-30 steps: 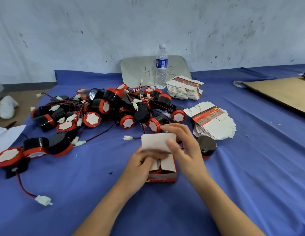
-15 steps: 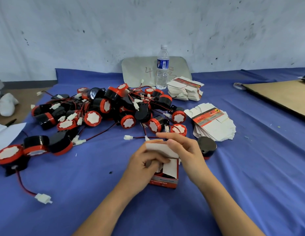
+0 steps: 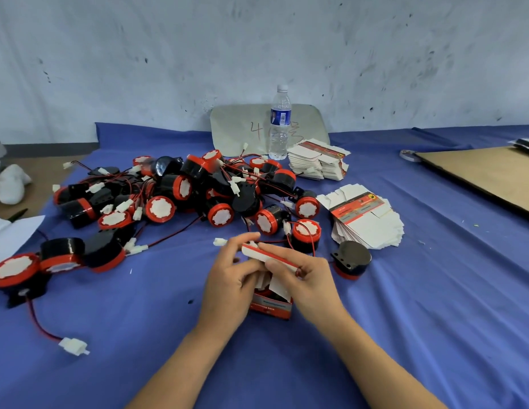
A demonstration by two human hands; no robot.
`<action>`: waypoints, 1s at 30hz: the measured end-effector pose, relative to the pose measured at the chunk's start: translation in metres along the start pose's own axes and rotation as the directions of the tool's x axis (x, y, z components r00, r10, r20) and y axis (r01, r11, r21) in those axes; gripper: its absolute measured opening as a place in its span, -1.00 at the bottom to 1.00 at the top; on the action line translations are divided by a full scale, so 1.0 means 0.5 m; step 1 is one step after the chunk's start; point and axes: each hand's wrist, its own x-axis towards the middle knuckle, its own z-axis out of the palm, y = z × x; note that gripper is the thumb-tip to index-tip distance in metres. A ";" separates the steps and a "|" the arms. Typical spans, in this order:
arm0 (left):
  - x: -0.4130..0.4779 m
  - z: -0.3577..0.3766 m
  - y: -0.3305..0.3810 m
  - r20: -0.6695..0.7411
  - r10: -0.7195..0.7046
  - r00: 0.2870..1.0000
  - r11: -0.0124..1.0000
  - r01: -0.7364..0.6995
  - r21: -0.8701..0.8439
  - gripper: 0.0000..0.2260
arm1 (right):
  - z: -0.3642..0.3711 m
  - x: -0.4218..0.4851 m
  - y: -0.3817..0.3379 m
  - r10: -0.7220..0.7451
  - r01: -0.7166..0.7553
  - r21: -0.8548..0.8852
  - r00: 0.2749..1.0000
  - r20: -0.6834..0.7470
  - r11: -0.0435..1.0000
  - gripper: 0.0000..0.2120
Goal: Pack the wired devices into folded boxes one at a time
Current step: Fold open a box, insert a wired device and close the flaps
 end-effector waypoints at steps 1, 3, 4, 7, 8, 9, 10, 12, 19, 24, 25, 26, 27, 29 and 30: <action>0.000 0.000 -0.003 -0.058 0.001 0.998 0.997 0.003 0.072 -0.82 | 0.011 -0.003 0.002 -0.015 0.014 -0.030 0.999 -0.031 0.999 -0.70; -0.002 0.002 -0.008 -0.166 -0.038 0.985 0.993 0.056 0.105 -0.81 | 0.029 -0.005 0.009 -0.072 0.064 -0.118 0.995 -0.064 0.991 -0.69; -0.003 0.003 -0.008 -0.211 -0.076 0.975 0.993 0.094 0.077 -0.80 | 0.034 -0.004 0.013 -0.102 0.090 -0.163 0.992 -0.069 0.983 -0.69; -0.002 0.005 -0.004 -0.305 -0.219 0.927 0.975 0.202 -0.088 -0.77 | 0.036 -0.001 0.023 -0.166 0.140 -0.257 0.983 -0.081 0.956 -0.71; -0.001 0.005 -0.002 -0.322 -0.270 0.908 0.961 0.233 -0.149 -0.74 | 0.035 0.001 0.025 -0.184 0.150 -0.285 0.979 -0.093 0.947 -0.71; 0.000 0.005 0.000 -0.319 -0.299 0.899 0.949 0.247 -0.194 -0.71 | 0.033 0.003 0.026 -0.202 0.158 -0.313 0.973 -0.113 0.937 -0.71; 0.000 0.005 0.000 -0.294 -0.286 0.912 0.951 0.231 -0.207 -0.71 | 0.031 0.006 0.028 -0.215 0.157 -0.336 0.966 -0.143 0.929 -0.69; -0.004 0.011 0.003 -0.168 -0.177 0.970 0.976 0.151 -0.155 -0.76 | 0.023 0.012 0.030 -0.198 0.114 -0.346 0.956 -0.216 0.931 -0.68; -0.012 0.014 0.004 0.131 -0.022 0.991 0.998 0.029 -0.050 -0.75 | 0.012 0.016 0.016 -0.065 0.029 -0.134 0.960 -0.271 0.991 -0.55; -0.010 0.013 -0.005 0.190 -0.001 0.982 0.999 -0.007 0.044 -0.80 | 0.004 0.021 0.020 -0.052 0.016 -0.129 0.958 -0.283 0.991 -0.67; -0.010 0.014 -0.005 0.188 0.010 0.982 0.997 -0.023 0.068 -0.80 | 0.003 0.020 0.020 -0.046 0.010 -0.129 0.959 -0.280 0.992 -0.69; -0.010 0.014 -0.004 0.180 0.015 0.984 0.997 -0.029 0.078 -0.81 | 0.000 0.020 0.021 -0.038 0.002 -0.132 0.961 -0.272 0.991 -0.70; -0.009 0.015 -0.003 0.170 0.016 0.985 0.997 -0.029 0.074 -0.81 | -0.003 0.020 0.022 -0.026 -0.011 -0.139 0.965 -0.261 0.990 -0.72; -0.007 0.015 0.000 0.149 0.016 0.989 0.999 -0.023 0.045 -0.84 | -0.011 0.019 0.024 -0.005 -0.035 -0.179 0.975 -0.222 0.983 -0.74; -0.006 0.015 0.000 0.132 0.016 0.991 1.000 -0.018 0.016 -0.86 | -0.015 0.018 0.024 -0.007 -0.035 -0.211 0.981 -0.195 0.977 -0.74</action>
